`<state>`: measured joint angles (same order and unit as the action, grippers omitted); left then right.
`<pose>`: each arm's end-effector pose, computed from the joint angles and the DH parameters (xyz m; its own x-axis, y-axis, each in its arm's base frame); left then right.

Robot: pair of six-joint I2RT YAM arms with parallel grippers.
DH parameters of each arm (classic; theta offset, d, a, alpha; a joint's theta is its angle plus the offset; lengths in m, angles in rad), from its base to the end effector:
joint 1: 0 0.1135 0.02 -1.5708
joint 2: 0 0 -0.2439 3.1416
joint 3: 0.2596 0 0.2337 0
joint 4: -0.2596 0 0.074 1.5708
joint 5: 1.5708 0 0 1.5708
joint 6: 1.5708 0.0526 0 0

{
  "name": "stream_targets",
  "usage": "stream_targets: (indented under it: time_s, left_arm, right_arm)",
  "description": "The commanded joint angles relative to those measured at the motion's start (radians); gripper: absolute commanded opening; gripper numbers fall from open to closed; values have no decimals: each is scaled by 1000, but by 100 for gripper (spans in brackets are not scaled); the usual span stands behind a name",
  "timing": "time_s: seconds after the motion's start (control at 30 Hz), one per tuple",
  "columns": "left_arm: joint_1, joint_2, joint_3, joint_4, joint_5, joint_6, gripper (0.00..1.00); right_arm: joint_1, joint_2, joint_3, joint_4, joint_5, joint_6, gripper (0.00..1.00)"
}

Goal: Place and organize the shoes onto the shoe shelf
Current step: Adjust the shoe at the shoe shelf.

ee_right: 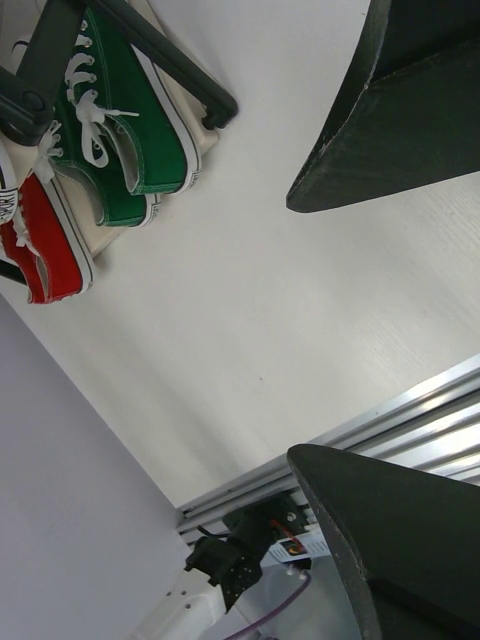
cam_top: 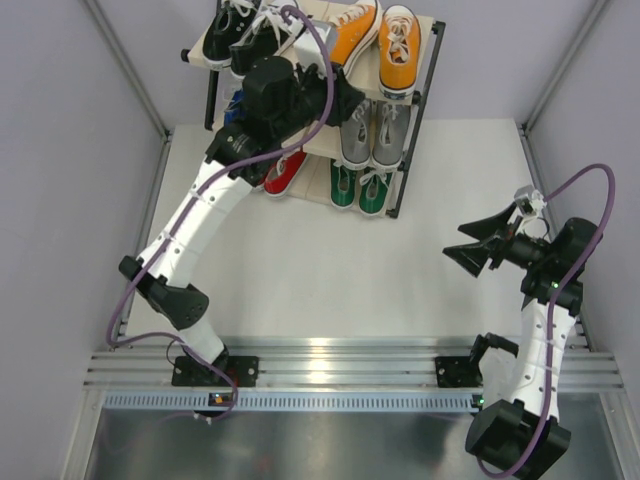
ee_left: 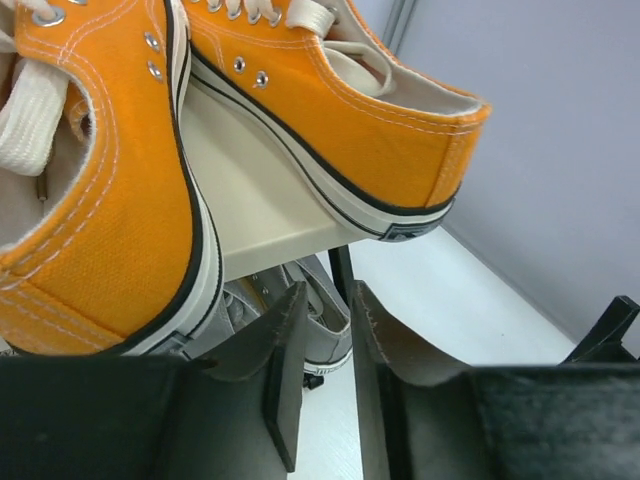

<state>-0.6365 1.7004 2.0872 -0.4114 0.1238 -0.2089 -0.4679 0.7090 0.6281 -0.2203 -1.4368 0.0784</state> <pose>0.2890 -0.2217 0.4930 -0.1623 -0.1360 -0.9773 0.6700 0.7119 -0.2103 0.1505 -0.0176 0.2898 -0.3254 0.1762 -0.9290 -0.7613 0.5339 0.3679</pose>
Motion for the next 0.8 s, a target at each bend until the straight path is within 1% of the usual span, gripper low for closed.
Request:
stream_targets:
  time_s: [0.0,0.03,0.07,0.13,0.17,0.2,0.23,0.4,0.47,0.5,0.63,0.77]
  left_arm:
    - [-3,-103,1,42,18,34,31]
    - [-3,-120,-9,39,-4,46,34]
    - [-3,-154,-28,43,-28,49,40]
    - [-3,-180,-42,39,-105,78,46]
    - [-3,-197,-53,39,-146,83,52]
    - [-3,-203,-58,39,-174,88,54]
    - [-3,-206,-61,40,-223,92,55]
    - [-2,-191,-59,34,-297,106,58]
    - [-3,-174,-52,34,-291,118,59]
    - [-3,-168,-46,34,-297,121,60]
    - [3,-108,25,13,-280,137,64]
    - [11,-45,63,3,-274,126,64]
  right_arm:
    - [-12,-2,5,53,-5,-32,99]
    - [-12,-5,5,53,-5,-34,99]
    - [-12,-3,5,53,-5,-34,99]
    - [-12,-3,8,53,-4,-34,99]
    - [-12,-5,9,52,-4,-34,99]
    - [-12,-3,7,53,-2,-34,99]
    - [-14,-3,7,53,-2,-34,99]
    - [-14,-3,5,50,-2,-37,99]
    - [-12,-3,5,52,-2,-37,99]
    - [-12,-2,5,50,-4,-35,99]
    - [-14,0,5,50,-4,-37,99]
    - [-12,0,5,50,-2,-39,99]
